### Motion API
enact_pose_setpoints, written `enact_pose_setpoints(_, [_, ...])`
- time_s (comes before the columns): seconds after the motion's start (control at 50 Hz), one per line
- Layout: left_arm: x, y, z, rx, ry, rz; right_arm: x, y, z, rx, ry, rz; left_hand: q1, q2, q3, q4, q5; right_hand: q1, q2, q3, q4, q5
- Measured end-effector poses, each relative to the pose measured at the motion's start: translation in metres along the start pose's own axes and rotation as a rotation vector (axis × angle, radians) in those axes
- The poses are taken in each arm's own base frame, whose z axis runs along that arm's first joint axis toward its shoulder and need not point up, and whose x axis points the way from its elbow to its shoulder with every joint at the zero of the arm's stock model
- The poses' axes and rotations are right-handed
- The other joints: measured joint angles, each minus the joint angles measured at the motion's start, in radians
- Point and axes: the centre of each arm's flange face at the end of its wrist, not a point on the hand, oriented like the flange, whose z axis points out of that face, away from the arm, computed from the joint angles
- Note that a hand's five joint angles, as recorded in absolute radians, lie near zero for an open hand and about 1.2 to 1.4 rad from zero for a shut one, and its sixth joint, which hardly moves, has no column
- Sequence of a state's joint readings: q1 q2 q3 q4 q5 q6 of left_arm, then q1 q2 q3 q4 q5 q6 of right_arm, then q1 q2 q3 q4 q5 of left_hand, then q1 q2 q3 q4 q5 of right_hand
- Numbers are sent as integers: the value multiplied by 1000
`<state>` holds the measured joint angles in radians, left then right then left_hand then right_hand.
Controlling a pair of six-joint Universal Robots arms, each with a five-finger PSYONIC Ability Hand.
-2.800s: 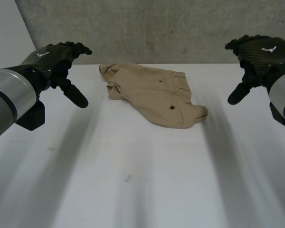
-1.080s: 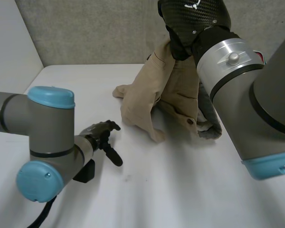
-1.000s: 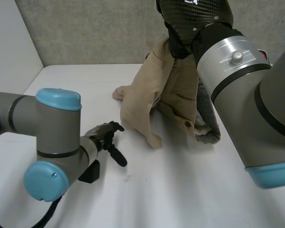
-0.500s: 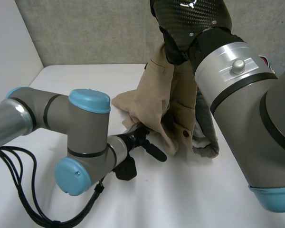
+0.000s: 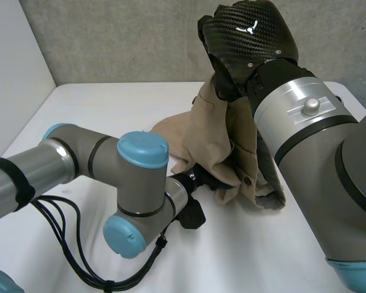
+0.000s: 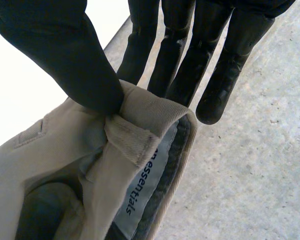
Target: Fold the shorts.
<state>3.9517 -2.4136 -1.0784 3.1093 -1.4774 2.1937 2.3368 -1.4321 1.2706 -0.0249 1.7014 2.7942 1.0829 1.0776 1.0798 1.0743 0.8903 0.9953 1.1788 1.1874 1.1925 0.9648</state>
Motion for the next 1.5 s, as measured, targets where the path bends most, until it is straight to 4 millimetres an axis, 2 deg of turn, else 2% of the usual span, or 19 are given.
enact_pose_setpoints(0.16, [-4,-16,-9,115,-73,35,4,-3,-2,7,12,0,60,112,108,116,84,0,0,0,0,0])
enact_pose_setpoints(0.3, [-3,-83,-42,284,-155,173,22,1,2,-5,63,-12,60,114,108,116,84,0,0,0,0,0])
enact_pose_setpoints(0.32, [-4,-101,-55,324,-178,225,28,4,4,-11,80,-17,60,114,108,116,84,0,0,0,0,0])
enact_pose_setpoints(0.38, [-2,-128,-77,386,-213,316,37,8,4,-24,104,-24,60,114,108,116,84,6,0,0,0,21])
enact_pose_setpoints(0.46, [7,-151,-106,451,-236,406,44,11,2,-44,122,-35,60,114,108,116,84,8,0,0,0,29])
enact_pose_setpoints(0.58, [45,-177,-160,583,-190,515,51,0,-11,-43,129,-41,60,114,109,117,84,8,0,0,0,29])
enact_pose_setpoints(0.68, [94,-198,-219,753,-101,630,64,-37,-30,42,159,-39,60,116,113,120,84,8,6,0,0,29])
enact_pose_setpoints(0.74, [108,-201,-237,803,-71,664,69,-50,-36,76,172,-38,60,116,113,120,84,8,6,0,0,29])
enact_pose_setpoints(0.82, [138,-199,-276,871,9,737,75,-68,-54,102,184,-33,60,116,113,121,84,5,3,-3,-3,28])
enact_pose_setpoints(0.86, [138,-198,-277,867,12,741,75,-66,-55,93,181,-31,60,116,113,121,84,5,3,-3,-3,28])
enact_pose_setpoints(0.88, [132,-191,-273,816,11,748,70,-53,-61,22,154,-12,60,117,113,121,84,-150,-196,-194,-197,-129])
enact_pose_setpoints(0.9, [130,-190,-272,806,9,748,68,-50,-62,6,147,-7,60,118,113,121,84,-150,-196,-194,-197,-129])
enact_pose_setpoints(0.92, [122,-186,-264,764,-6,744,64,-38,-65,-43,129,12,60,118,113,121,84,-331,-418,-424,-415,-342])
enact_pose_setpoints(1.0, [97,-178,-239,660,-56,727,51,-1,-70,-181,80,82,60,118,114,121,84,-549,-675,-676,-681,-622])
enact_pose_setpoints(1.06, [86,-175,-228,623,-78,718,46,16,-71,-235,65,114,60,118,114,121,84,-581,-713,-714,-719,-664])
enact_pose_setpoints(1.08, [74,-174,-213,585,-104,707,42,40,-70,-307,51,160,60,119,116,121,84,-650,-783,-793,-808,-752])
enact_pose_setpoints(1.18, [59,-177,-191,557,-144,693,45,81,-62,-417,53,244,60,120,117,121,84,-687,-812,-836,-850,-801])
enact_pose_setpoints(1.3, [63,-184,-183,581,-147,693,57,111,-50,-490,61,383,60,120,117,121,84,-736,-887,-905,-900,-849])
enact_pose_setpoints(1.5, [100,-180,-157,614,-77,718,63,146,-34,-580,36,795,60,120,117,121,84,-739,-894,-915,-904,-856])
